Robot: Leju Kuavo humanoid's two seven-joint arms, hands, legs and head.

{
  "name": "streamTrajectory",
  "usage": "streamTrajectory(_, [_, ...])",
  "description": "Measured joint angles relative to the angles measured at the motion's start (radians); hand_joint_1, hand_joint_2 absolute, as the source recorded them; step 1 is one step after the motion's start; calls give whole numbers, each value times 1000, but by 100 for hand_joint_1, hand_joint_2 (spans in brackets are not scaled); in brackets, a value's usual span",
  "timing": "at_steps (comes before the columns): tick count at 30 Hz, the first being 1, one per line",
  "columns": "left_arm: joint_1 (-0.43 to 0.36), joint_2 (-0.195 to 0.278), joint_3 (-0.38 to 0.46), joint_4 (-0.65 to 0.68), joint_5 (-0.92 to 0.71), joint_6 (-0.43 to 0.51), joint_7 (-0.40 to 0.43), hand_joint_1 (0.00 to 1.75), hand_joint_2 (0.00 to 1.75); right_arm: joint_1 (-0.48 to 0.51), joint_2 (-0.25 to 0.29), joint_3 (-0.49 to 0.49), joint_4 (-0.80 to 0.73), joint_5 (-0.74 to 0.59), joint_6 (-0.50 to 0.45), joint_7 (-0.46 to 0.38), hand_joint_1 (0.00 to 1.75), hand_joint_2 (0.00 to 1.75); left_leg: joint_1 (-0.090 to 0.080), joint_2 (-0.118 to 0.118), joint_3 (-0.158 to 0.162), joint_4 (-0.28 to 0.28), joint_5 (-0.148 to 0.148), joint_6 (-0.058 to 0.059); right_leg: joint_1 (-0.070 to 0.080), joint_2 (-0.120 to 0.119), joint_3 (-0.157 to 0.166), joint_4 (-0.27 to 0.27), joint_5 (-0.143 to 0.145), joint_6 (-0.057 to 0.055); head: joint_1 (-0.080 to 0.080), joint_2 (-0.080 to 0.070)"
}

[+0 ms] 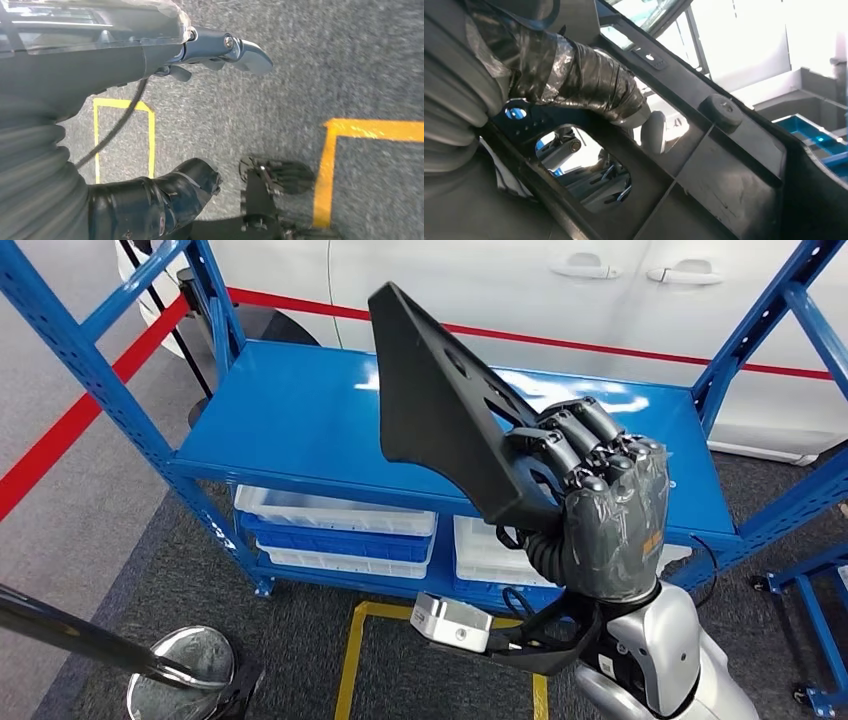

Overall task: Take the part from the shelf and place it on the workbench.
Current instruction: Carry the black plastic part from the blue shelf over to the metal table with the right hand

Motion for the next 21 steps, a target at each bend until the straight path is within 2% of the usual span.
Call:
streamTrajectory(1, [0, 0, 0, 0, 0, 0, 0, 0, 175, 0, -1, 0, 0, 0, 0, 0, 175, 175, -1, 0, -13, 0, 10, 5, 0, 1, -16, 64, -53, 3, 1, 0])
streamTrajectory(2, [0, 0, 0, 0, 0, 0, 0, 0, 175, 0, -2, 0, 0, 0, 0, 0, 175, 175, -3, 1, -27, 2, 19, 6, -1, 2, -29, 132, -92, 5, 1, 0])
streamTrajectory(3, [0, 0, 1, 0, 0, -1, 0, 0, 175, 0, -4, 1, 0, 0, 0, 0, 175, 175, -4, 1, -40, 4, 28, 5, -1, 2, -36, 188, -111, 7, 1, 0])
streamTrajectory(4, [0, 0, 1, 0, 0, -1, 0, 0, 175, 0, -5, 1, 0, 0, 0, 0, 175, 175, -5, 1, -54, 8, 36, 4, -1, 2, -29, 216, -104, 8, 1, 0])
streamTrajectory(5, [0, 0, 1, 0, 0, -1, 0, 0, 175, 0, -6, 1, 0, 0, 0, 0, 175, 175, -5, 2, -68, 14, 42, 3, -1, 2, -7, 211, -79, 7, 1, 0])
streamTrajectory(6, [0, 0, 1, 0, 0, -1, 0, 0, 175, 0, -7, 1, 0, 0, 0, 0, 175, 175, -5, 2, -82, 20, 48, 1, -1, 2, 30, 176, -49, 6, 1, 0])
streamTrajectory(7, [0, 0, 1, 0, 0, -1, 0, 0, 175, -1, -7, 2, 0, 0, 0, 0, 175, 175, -5, 2, -95, 27, 53, -2, -1, 2, 78, 115, -30, 4, 1, 0])
streamTrajectory(9, [0, 0, 1, 0, 0, -1, 0, 0, 175, -3, -7, 2, -1, 0, 0, 0, 175, 175, -7, 1, -113, 37, 65, -11, 4, 4, 170, -23, -40, -4, 0, 0])
streamTrajectory(10, [0, 0, 1, 0, 0, -1, 0, 0, 175, -4, -7, 3, -1, 0, 0, 0, 175, 175, -8, 1, -118, 37, 74, -17, 7, 5, 194, -66, -53, -9, 0, 0])
streamTrajectory(11, [0, 0, 1, 0, 0, -1, 0, 0, 175, -5, -7, 3, -2, 0, 0, 0, 175, 175, -8, 1, -120, 34, 83, -23, 10, 5, 203, -88, -58, -13, 0, 0])
streamTrajectory(13, [2, 0, 1, 0, 0, -1, 0, 0, 175, -6, -7, 3, -2, -1, 2, 0, 175, 175, -9, -1, -129, 29, 88, -35, 6, 3, 193, -99, -42, -26, 0, 0])
streamTrajectory(14, [3, 0, 1, 0, 0, -1, 0, 0, 175, -6, -7, 3, -2, -3, 6, 1, 175, 175, -9, -2, -136, 43, 68, -40, 3, 2, 186, -104, -33, -34, -1, 0])
streamTrajectory(15, [4, 0, 1, 1, 0, -1, 0, 0, 175, -8, -7, 4, -2, -6, 13, 3, 175, 175, -9, -3, -149, 75, 31, -45, 0, 1, 178, -107, -24, -42, -1, 0])
streamTrajectory(17, [3, 0, 2, 1, 0, -1, -2, 0, 175, -13, -7, 4, -2, -18, 35, 6, 175, 175, -5, -3, -177, 193, -63, -50, 1, 4, 158, -100, -10, -52, -3, 0])
streamTrajectory(18, [3, 0, 2, 1, 0, -1, -3, 0, 175, -17, -7, 4, -1, -27, 47, 8, 175, 175, -4, -3, -188, 255, -91, -51, 3, 7, 145, -93, -4, -54, -3, 0])
streamTrajectory(19, [3, 0, 2, 1, 0, -2, -4, 0, 175, -20, -8, 4, -1, -36, 59, 10, 175, 175, -4, -3, -189, 297, -97, -52, 3, 12, 132, -86, 1, -54, -3, 0])
streamTrajectory(20, [3, 1, 2, 1, 0, -3, -5, 0, 175, -24, -8, 4, 0, -45, 69, 11, 175, 175, -4, -4, -176, 307, -82, -50, 4, 19, 117, -77, 6, -53, -3, 0])
streamTrajectory(21, [2, 1, 3, 1, 0, -3, -5, 0, 175, -28, -8, 4, 0, -53, 77, 12, 175, 175, -4, -8, -147, 283, -54, -46, 5, 28, 103, -69, 10, -52, -3, 0])
